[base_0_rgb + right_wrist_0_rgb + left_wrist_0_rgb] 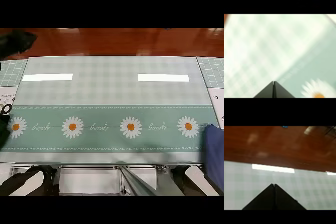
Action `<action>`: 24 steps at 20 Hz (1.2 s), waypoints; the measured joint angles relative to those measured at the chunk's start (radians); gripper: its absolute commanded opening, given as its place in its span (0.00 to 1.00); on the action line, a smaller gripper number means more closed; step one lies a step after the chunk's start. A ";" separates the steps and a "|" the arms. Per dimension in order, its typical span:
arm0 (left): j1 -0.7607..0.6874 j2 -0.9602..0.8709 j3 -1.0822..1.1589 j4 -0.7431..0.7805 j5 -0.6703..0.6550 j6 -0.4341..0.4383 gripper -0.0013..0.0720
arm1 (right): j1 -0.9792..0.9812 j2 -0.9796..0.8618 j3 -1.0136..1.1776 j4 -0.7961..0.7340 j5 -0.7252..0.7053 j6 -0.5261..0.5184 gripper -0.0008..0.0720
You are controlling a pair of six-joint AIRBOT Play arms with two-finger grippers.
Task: Fold the shirts.
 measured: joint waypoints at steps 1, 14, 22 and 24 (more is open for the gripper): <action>-0.035 -0.040 0.040 0.013 -0.023 -0.013 0.04 | 0.158 -0.034 0.027 -0.019 -0.073 0.006 0.05; -0.244 -0.091 -0.227 0.710 -0.181 -0.439 0.04 | 0.965 -0.354 0.029 -0.806 -0.332 0.351 0.05; -0.263 -0.087 -0.289 0.715 -0.169 -0.460 0.04 | 0.952 -0.372 0.007 -0.834 -0.338 0.383 0.05; -0.264 -0.087 -0.291 0.715 -0.171 -0.461 0.04 | 0.952 -0.373 0.006 -0.837 -0.337 0.386 0.05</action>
